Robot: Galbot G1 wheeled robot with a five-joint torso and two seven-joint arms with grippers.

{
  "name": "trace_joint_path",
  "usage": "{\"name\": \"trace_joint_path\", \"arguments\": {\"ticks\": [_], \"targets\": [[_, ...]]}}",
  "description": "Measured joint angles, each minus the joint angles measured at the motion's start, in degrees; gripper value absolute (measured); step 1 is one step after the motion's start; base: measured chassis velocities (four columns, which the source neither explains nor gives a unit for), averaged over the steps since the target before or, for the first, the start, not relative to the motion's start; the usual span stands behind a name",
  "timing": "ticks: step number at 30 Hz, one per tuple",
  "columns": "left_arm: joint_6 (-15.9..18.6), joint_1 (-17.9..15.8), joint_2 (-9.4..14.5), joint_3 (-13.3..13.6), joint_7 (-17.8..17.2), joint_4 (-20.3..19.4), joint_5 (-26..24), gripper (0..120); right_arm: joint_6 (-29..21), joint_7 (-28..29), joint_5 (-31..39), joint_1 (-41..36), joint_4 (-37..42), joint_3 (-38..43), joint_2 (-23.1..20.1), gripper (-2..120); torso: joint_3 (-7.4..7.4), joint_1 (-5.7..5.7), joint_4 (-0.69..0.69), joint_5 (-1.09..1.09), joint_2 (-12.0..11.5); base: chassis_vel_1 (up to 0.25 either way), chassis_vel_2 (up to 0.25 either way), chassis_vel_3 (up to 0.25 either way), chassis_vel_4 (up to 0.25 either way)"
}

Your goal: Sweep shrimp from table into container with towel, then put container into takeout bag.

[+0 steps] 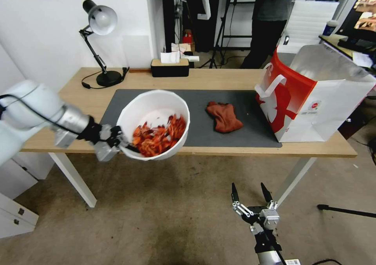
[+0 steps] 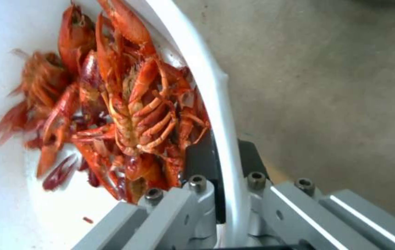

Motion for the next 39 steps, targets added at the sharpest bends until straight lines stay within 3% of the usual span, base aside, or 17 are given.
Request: {"name": "trace_joint_path", "arguments": {"ticks": [2, 4, 5, 7, 9, 10, 11, 13, 14, 16, 17, 19, 20, 27, 28, 35, 39], "targets": [[0.14, -3.08, -2.33, 2.60, 0.00, 1.86, 0.02, 0, 0.00, -0.05, -0.10, 0.05, -0.09, 0.13, 0.10, 100, 0.00, 0.00, -0.02, 0.00, 0.00, 0.000, 0.000, 0.000, 0.000], [0.22, -11.42, -8.19, 8.60, -0.06, 7.55, 0.22, 0, 0.00, -0.16, -0.28, 0.21, -0.25, 0.62, 0.24, 100, 0.01, 0.02, -0.04, 0.02, 0.00, 0.000, 0.000, 0.000, 0.000], [0.22, -11.42, -8.19, 8.60, -0.06, 7.55, 0.22, 0, 0.00, -0.16, -0.28, 0.21, -0.25, 0.62, 0.24, 100, 0.01, 0.02, -0.04, 0.02, 0.00, 0.000, 0.000, 0.000, 0.000], [0.23, -16.05, -12.13, 11.42, -0.22, 11.83, -0.03, 0, -0.04, -0.20, -0.56, 0.33, -0.27, 0.80, 0.46, 100, 0.00, 0.01, -0.01, 0.01, 0.00, 0.000, 0.000, 0.000, 0.000], [0.23, -16.36, -12.47, 11.59, -0.22, 12.19, -0.04, 0, -0.05, -0.21, -0.62, 0.35, -0.27, 0.80, 0.50, 100, 0.00, 0.01, 0.00, 0.01, 0.00, 0.000, 0.000, 0.000, 0.000], [0.23, -20.07, -16.99, 13.48, -0.50, 16.55, -0.11, 0, -0.19, -0.31, -1.03, 0.51, -0.36, 0.79, 0.96, 100, 0.00, 0.01, 0.03, -0.01, 0.00, 0.000, 0.000, 0.000, 0.000], [0.23, -20.07, -16.99, 13.48, -0.50, 16.55, -0.11, 0, -0.19, -0.31, -1.03, 0.51, -0.36, 0.79, 0.96, 100, 0.00, 0.01, 0.03, -0.01, 0.00, 0.000, 0.000, 0.000, 0.000], [0.25, -23.87, -22.31, 15.48, -1.71, 20.81, -0.44, 0, -0.33, -0.50, -1.39, 0.53, -0.44, 0.75, 1.43, 100, 0.01, 0.01, 0.02, 0.02, 0.00, 0.000, 0.000, 0.000, 0.000], [0.25, -23.87, -22.31, 15.48, -1.71, 20.81, -0.44, 0, -0.33, -0.50, -1.39, 0.53, -0.44, 0.75, 1.43, 100, 0.01, 0.01, 0.02, 0.02, 0.00, 0.000, 0.000, 0.000, 0.000], [0.27, -26.90, -28.17, 16.90, -2.57, 25.37, -0.89, 0, -0.35, -0.74, -1.45, 0.34, -0.57, 0.78, 1.66, 100, 0.00, 0.02, -0.02, 0.02, 0.00, 0.000, 0.000, 0.000, 0.000], [0.27, -26.90, -28.17, 16.90, -2.57, 25.37, -0.89, 0, -0.35, -0.74, -1.45, 0.34, -0.57, 0.78, 1.66, 100, 0.00, 0.02, -0.02, 0.02, 0.00, 0.000, 0.000, 0.000, 0.000], [0.20, -29.28, -34.25, 17.51, -2.98, 31.38, -0.92, 0, -0.35, -0.92, -1.46, 0.29, -0.83, 0.87, 1.86, 100, 0.00, 0.02, -0.06, 0.03, 0.00, 0.000, 0.000, 0.000, 0.000], [0.20, -29.28, -34.25, 17.51, -2.98, 31.38, -0.92, 0, -0.35, -0.92, -1.46, 0.29, -0.83, 0.87, 1.86, 100, 0.00, 0.02, -0.06, 0.03, 0.00, 0.000, 0.000, 0.000, 0.000], [-1.33, -33.69, -46.92, 18.30, -3.43, 46.02, -0.72, 0, -0.34, -1.45, -1.68, 0.22, -1.24, 0.69, 2.59, 100, 0.00, 0.00, 0.02, 0.00, 0.00, 0.000, 0.000, 0.000, 0.000], [-1.33, -33.69, -46.92, 18.30, -3.43, 46.02, -0.72, 0, -0.34, -1.45, -1.68, 0.22, -1.24, 0.69, 2.59, 100, 0.00, 0.00, 0.02, 0.00, 0.00, 0.000, 0.000, 0.000, 0.000], [-5.03, -38.31, -60.48, 15.58, -3.89, 66.91, 1.64, 0, -0.27, -1.59, -1.85, 0.12, -1.25, 0.55, 2.70, 100, 0.00, 0.01, 0.01, 0.02, 0.00, 0.000, 0.000, 0.000, 0.000], [-6.02, -39.85, -64.22, 14.18, -4.09, 72.67, 2.78, 0, -0.25, -1.64, -1.88, 0.09, -1.16, 0.55, 2.52, 100, -0.01, 0.00, -0.01, 0.01, 0.00, 0.000, 0.000, 0.000, 0.000]]}}
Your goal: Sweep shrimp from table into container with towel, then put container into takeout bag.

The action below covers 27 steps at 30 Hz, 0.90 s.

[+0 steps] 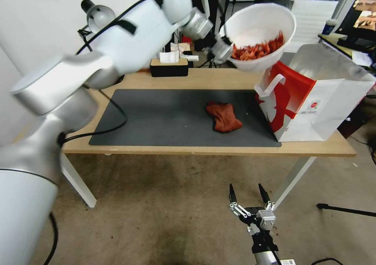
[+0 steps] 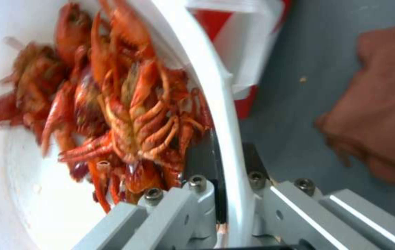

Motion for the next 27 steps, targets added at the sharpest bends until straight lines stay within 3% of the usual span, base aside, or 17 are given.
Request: {"name": "trace_joint_path", "arguments": {"ticks": [3, 7, 10, 14, 21, 27], "targets": [[1.22, -1.26, -2.13, 0.01, -1.18, 2.45, -1.01, 0, 0.12, -0.06, -0.07, -0.11, 0.10, -0.01, -0.12, 100, 0.00, 0.00, 0.00, 0.00, 0.00, 0.000, 0.000, 0.000, 0.000], [4.02, -1.49, -2.66, 2.92, -2.82, -0.04, -6.65, 0, 0.16, -0.13, -0.19, -0.10, 0.05, -0.13, -0.12, 100, 0.00, 0.00, 0.02, -0.02, 0.00, 0.000, 0.000, 0.000, 0.000], [6.21, -1.97, -2.63, 7.58, -6.45, -3.51, -13.69, 0, 0.18, -0.16, -0.33, -0.29, 0.04, -0.17, -0.11, 100, 0.00, 0.00, 0.00, -0.01, 0.01, 0.000, 0.000, 0.000, 0.000], [7.64, -2.19, -2.52, 10.77, -9.83, -6.12, -17.31, 0, 0.34, -0.20, -0.37, -0.42, 0.03, -0.18, -0.03, 100, 0.00, 0.00, 0.00, -0.02, 0.00, 0.000, 0.000, 0.000, 0.000], [11.30, -2.95, -2.30, 19.21, -20.30, -12.47, -25.05, 0, 0.92, -0.52, -0.70, -0.95, -0.26, -0.20, 0.20, 100, 0.00, 0.00, 0.00, -0.01, 0.00, 0.000, 0.000, 0.000, 0.000], [13.79, -1.57, -2.19, 23.25, -23.53, -15.05, -29.26, 0, 1.24, -0.70, -0.84, -1.01, -1.01, -0.26, 0.43, 100, 0.00, 0.00, 0.00, -0.01, 0.00, 0.000, 0.000, 0.000, 0.000]]}}
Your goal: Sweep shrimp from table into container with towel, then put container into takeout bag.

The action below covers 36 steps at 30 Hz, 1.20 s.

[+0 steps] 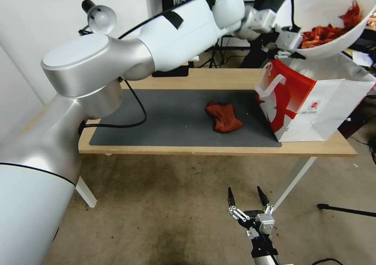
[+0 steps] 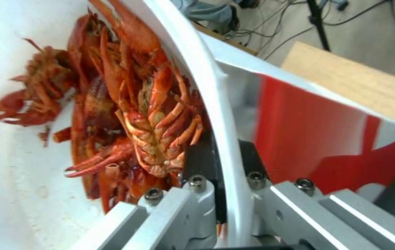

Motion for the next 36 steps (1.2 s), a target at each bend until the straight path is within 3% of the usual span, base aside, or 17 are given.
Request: {"name": "trace_joint_path", "arguments": {"ticks": [7, 14, 26, 32, 36], "targets": [[0.62, 1.84, 0.09, 2.16, -0.23, -0.17, -0.83, 0, 0.67, -0.17, 0.04, -0.06, -1.10, 0.00, 0.08, 100, 0.00, 0.00, 0.01, -0.01, 0.00, 0.000, 0.000, 0.000, 0.000], [0.58, 1.85, 0.12, 2.57, 0.81, -0.33, -0.27, 0, 0.87, -0.23, 0.18, 0.23, -1.53, -0.16, -0.06, 100, 0.00, 0.00, 0.01, -0.01, 0.00, 0.000, 0.000, 0.000, 0.000], [0.85, 0.66, 0.15, 2.55, 0.86, -1.30, -0.11, 40, 0.69, -0.23, 0.31, 1.19, -2.18, -0.49, -0.39, 100, 0.00, 0.00, 0.00, -0.01, 0.00, 0.000, 0.000, 0.000, 0.000], [1.06, 0.50, 0.16, 1.48, -1.26, -2.38, -0.38, 69, 0.51, -0.23, 0.31, 1.71, -2.41, -0.95, -0.48, 100, 0.00, 0.00, 0.00, -0.01, 0.00, 0.000, 0.000, 0.000, 0.000], [1.19, 0.33, 0.15, 0.94, -1.96, -2.83, -0.89, 79, 0.49, -0.22, 0.32, 1.70, -2.41, -0.99, -0.61, 100, 0.00, 0.00, 0.00, -0.01, 0.00, 0.000, 0.000, 0.000, 0.000]]}}
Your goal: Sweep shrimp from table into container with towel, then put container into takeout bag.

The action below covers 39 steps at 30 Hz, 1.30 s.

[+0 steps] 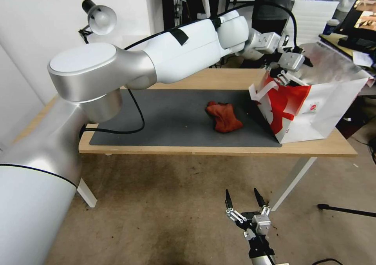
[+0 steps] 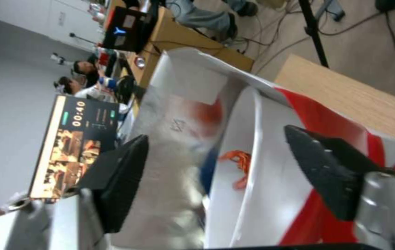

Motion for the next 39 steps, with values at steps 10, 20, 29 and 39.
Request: {"name": "trace_joint_path", "arguments": {"ticks": [10, 20, 29, 39], "targets": [[1.35, 1.00, 0.02, -5.57, -3.33, 0.85, -2.11, 100, -0.06, 0.01, 0.02, -0.11, 0.42, -0.04, -0.16, 100, 0.00, 0.00, 0.00, 0.00, 0.00, 0.000, 0.000, 0.000, 0.000], [9.31, 5.09, 2.70, -11.48, -20.30, -1.15, -6.91, 100, -1.51, 0.01, 1.61, 1.89, 0.31, -0.09, -1.28, 100, 0.01, 0.00, 0.01, 0.00, 0.00, 0.000, 0.000, 0.000, 0.000], [18.04, 13.64, 11.51, -16.56, -37.58, -11.24, -7.77, 100, -3.73, 0.44, 3.52, 5.68, -1.01, -0.67, -2.61, 100, 0.01, 0.01, 0.00, 0.00, -0.01, 0.000, 0.000, 0.000, 0.000], [28.42, 31.49, 26.65, -27.74, -59.67, -37.23, -14.06, 100, -3.67, 0.57, 3.61, 4.93, -0.67, -0.72, -2.46, 100, 0.00, 0.00, 0.00, -0.02, 0.00, 0.000, 0.000, 0.000, 0.000]]}}
